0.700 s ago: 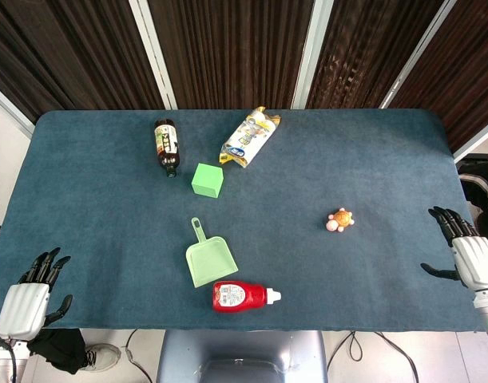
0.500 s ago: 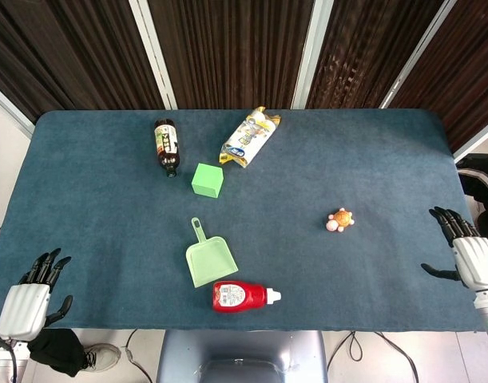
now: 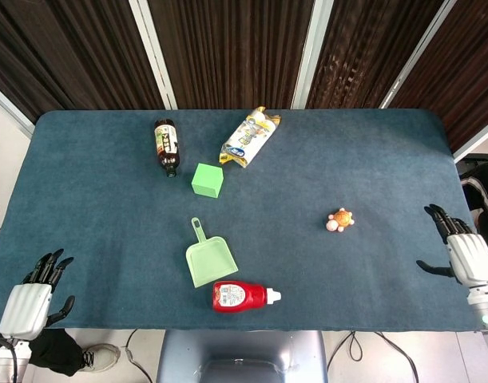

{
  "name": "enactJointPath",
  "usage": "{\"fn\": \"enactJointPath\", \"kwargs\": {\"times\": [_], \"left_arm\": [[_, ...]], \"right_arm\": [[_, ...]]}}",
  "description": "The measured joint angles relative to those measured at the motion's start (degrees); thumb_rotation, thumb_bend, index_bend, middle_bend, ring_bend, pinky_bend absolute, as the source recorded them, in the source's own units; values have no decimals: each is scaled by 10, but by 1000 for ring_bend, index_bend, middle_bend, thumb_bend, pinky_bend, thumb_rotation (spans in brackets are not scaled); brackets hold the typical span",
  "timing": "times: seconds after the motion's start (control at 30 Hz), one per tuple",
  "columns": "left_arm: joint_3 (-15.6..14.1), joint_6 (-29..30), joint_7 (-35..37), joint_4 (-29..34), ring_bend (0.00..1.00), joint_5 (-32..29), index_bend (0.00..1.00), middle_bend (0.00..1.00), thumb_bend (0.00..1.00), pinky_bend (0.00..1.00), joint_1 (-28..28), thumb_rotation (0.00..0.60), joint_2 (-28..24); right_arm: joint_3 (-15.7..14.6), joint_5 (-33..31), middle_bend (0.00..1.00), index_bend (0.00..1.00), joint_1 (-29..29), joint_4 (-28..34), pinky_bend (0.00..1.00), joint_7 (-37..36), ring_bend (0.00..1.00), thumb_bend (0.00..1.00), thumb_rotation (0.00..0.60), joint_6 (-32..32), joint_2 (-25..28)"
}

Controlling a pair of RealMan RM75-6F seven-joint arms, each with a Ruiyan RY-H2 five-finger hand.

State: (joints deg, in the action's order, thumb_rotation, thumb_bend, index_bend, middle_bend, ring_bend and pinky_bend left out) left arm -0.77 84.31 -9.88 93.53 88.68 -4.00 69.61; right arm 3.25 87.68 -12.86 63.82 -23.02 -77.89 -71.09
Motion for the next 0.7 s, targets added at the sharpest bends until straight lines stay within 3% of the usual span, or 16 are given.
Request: {"fn": "enactJointPath", "kwargs": {"times": [0.07,0.17,0.37,0.7], "left_arm": [[1,0,0,-2,69,1,142,48,345,331,-1,600,2],[-2,-1,3,-4,69,1,142,48,345,331,-1,600,3],[-2,6,9,-5,69,1,142,48,346,330,4,600,2],[-1,13,30,-15,69,-3,142,48,345,331,10,600,0]], "right_arm": [[0,6,214,272,-10,-2,741,-8,794,36,600,8,-3],[-3,18,238,303,-30,-7,797,-22,851,36,600,32,-7],[-11,38,265,350,-91,-27,847,-32,892,39,600,113,-27],[-2,42,357,469,-179,-127,900,-36,936,111,600,184,-131]]}}
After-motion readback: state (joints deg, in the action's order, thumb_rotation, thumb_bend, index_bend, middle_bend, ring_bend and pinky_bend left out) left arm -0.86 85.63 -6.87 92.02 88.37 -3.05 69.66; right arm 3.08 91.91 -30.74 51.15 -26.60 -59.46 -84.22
